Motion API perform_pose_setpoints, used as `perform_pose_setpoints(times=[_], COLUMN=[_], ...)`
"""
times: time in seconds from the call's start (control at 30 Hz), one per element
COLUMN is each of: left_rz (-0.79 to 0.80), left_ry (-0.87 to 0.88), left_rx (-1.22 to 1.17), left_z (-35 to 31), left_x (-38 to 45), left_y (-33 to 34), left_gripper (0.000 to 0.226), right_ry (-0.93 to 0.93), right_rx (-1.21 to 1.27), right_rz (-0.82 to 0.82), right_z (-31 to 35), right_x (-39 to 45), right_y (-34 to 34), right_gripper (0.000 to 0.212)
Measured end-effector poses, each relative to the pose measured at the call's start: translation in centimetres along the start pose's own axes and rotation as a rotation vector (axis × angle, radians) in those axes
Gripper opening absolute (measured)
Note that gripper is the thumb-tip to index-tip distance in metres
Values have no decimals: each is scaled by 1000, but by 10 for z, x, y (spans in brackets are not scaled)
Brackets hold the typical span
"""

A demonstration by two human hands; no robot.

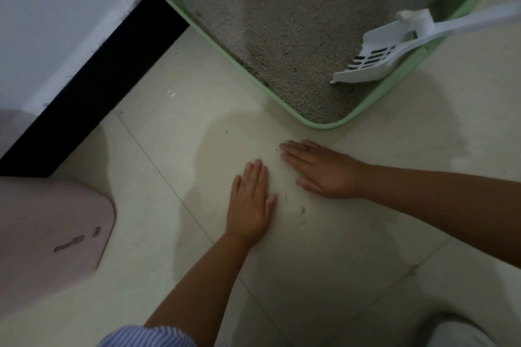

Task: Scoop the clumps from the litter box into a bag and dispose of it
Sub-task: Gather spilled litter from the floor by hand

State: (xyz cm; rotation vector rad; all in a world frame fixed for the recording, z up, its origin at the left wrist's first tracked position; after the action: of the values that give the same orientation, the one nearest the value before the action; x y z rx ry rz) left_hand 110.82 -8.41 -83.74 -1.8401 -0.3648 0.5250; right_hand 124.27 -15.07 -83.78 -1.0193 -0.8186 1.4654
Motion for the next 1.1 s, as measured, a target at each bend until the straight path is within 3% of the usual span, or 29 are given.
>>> perform_pose_setpoints(times=[0.1,0.23,0.37,0.47,0.6,0.7,0.8,0.9,1.0,1.1], left_rz=[-24,-168,-166,-168,-156,-178,-208,-215,-161,-129], left_ry=[-32,-296,-538,-606,-617,-618,-651,-688,-708,-707], left_rx=[-163,-298,-297,-290,-275,-285,-320,-308,-246,-157], left_z=[-6,19,45,52,54,57,63,73,85,93], left_x=[-22,-51,-74,-80,-81,-82,-86,-94,-103,-111], left_y=[-4,-12,-15,-20,-26,-27,-27,-28,-25,-24], left_gripper=[61,75,79,74,73,62,63,61,66,77], right_ry=[-71,21,61,-7,-154,-293,-342,-515,-603,-570], right_rx=[77,17,103,149,27,-16,-50,-49,42,47], right_rz=[-53,-150,-45,30,152,51,-163,-175,-152,-134], right_z=[10,10,36,68,95,103,97,116,148,148], right_x=[-7,2,20,33,40,35,39,42,49,52], right_y=[-2,-3,7,16,30,21,10,11,19,27], right_gripper=[69,57,81,91,66,60,50,35,6,18])
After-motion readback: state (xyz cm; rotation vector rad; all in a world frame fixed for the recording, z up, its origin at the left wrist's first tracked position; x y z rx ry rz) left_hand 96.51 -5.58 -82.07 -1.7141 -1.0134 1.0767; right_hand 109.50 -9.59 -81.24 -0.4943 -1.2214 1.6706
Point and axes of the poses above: each hand's wrist, its own x-axis towards the middle knuckle, its own y-axis out of the palm, z = x × y, the point moved 6 cm from there along x, towards the middle knuckle, and after that the axes turned 5 degrees about -z, right-handed, at the moved point
